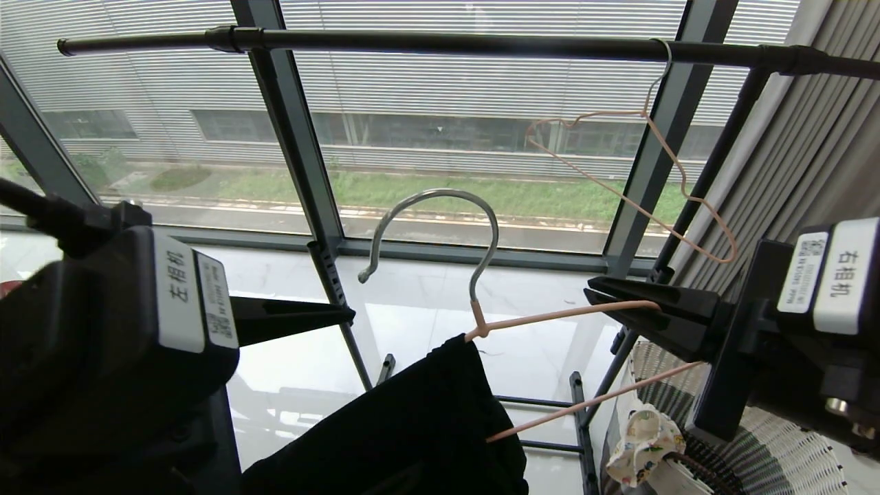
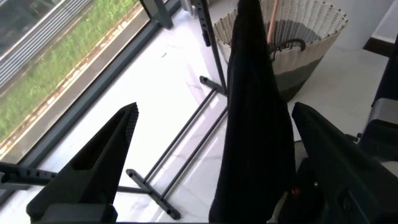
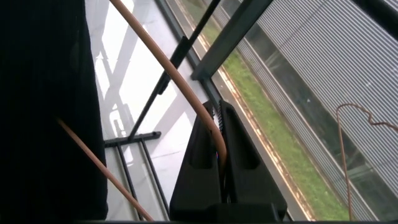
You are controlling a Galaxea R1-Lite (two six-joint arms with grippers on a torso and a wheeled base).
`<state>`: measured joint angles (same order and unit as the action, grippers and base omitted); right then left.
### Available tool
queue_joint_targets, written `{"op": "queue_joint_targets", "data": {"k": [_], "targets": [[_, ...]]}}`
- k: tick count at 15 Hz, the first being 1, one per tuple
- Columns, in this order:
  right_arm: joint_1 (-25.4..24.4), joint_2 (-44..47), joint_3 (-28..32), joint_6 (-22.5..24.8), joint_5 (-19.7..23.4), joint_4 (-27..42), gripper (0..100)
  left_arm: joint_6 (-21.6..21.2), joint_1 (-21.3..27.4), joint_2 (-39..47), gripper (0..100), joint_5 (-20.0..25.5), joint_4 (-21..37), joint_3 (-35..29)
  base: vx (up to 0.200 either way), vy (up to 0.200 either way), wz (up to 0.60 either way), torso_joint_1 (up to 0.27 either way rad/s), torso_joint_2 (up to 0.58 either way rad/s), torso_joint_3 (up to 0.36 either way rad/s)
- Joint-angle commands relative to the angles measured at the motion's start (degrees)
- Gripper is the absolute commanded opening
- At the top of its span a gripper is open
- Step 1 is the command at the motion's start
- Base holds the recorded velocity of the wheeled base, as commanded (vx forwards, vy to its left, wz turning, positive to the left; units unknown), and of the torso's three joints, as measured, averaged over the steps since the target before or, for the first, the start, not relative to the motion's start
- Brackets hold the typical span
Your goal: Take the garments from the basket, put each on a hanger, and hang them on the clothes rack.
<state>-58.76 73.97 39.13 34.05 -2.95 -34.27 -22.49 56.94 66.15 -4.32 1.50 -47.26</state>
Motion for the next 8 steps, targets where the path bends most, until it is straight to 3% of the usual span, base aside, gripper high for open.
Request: {"op": "queue_joint_targets", "data": {"k": [1,5,6,8], "targets": [[-1.45,-0.06,0.24,0.14,-0.30,-0.01,0,0.08,0.01,1.79,100,-0.08,-0.09,1.12,0.000,0.000,0.00,0.000,0.00,0.000],[-3.47,-0.06,0.51,0.14,-1.18,-0.19,0,1.57,0.01,2.50,100,-0.08,-0.09,1.82,0.000,0.000,0.00,0.000,0.00,0.000],[-3.91,-0.06,0.59,0.14,-1.18,-0.62,0,1.66,0.01,2.67,0,-0.17,-0.09,1.82,0.000,0.000,0.00,0.000,0.00,0.000],[-3.91,-0.06,0.51,0.14,-1.27,-0.89,0,1.57,0.01,2.67,0,-0.25,-0.09,1.82,0.000,0.000,0.00,0.000,0.00,0.000]]}}
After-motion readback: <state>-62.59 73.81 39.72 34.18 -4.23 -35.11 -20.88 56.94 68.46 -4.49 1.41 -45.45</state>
